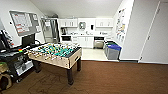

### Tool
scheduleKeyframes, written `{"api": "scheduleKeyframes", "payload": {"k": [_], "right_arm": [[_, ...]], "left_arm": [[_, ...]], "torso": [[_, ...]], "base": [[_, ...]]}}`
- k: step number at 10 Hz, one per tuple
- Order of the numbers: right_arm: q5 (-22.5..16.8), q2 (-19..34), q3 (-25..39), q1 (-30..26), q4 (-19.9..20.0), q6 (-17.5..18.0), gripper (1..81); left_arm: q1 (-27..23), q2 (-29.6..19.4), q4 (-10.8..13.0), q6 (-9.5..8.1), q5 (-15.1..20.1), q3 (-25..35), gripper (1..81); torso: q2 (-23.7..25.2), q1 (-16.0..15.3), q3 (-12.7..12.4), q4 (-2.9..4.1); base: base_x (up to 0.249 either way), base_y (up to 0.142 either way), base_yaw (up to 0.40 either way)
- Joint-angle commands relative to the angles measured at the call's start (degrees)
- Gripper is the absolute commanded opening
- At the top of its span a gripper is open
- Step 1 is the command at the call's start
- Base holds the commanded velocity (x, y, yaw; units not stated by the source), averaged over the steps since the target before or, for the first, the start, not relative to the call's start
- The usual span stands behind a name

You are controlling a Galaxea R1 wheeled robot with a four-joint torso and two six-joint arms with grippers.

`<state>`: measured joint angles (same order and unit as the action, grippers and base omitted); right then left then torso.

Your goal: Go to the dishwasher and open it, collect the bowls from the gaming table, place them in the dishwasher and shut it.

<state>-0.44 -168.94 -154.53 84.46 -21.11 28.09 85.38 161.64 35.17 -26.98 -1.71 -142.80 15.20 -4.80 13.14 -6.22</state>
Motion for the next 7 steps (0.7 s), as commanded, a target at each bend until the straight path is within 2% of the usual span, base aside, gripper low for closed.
{"api": "scheduleKeyframes", "payload": {"k": [1, 7], "right_arm": [[-2.6, 0.3, -0.1, -3.1, -0.5, -0.1, 1.0], [-2.6, 0.3, -0.1, -3.0, -0.5, -0.1, 1.0]], "left_arm": [[-2.8, -1.0, 0.7, 0.26, 2.2, 0.2, 1.0], [-2.8, -1.0, 0.7, 0.26, 2.1, 0.2, 1.0]], "torso": [[0.0, 0.0, 0.0, 0.0], [0.0, 0.0, 0.0, 0.0]], "base": [[0.096, 0.0, 0.0], [0.096, 0.0, 0.0]]}}
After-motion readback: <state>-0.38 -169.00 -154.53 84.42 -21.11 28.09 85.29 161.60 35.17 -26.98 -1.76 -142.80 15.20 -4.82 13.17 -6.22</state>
